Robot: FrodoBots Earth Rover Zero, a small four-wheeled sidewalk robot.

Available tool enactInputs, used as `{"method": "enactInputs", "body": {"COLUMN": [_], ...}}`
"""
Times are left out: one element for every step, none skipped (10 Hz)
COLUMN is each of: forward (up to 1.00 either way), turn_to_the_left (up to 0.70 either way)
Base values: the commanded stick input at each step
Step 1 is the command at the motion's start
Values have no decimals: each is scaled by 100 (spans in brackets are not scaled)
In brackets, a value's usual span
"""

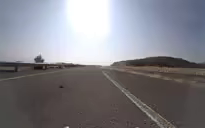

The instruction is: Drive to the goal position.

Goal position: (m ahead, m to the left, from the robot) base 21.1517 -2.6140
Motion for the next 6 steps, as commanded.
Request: {"method": "enactInputs", "body": {"forward": [100,100,100,100,100,100], "turn_to_the_left": [1,0,1,3,3,13]}}
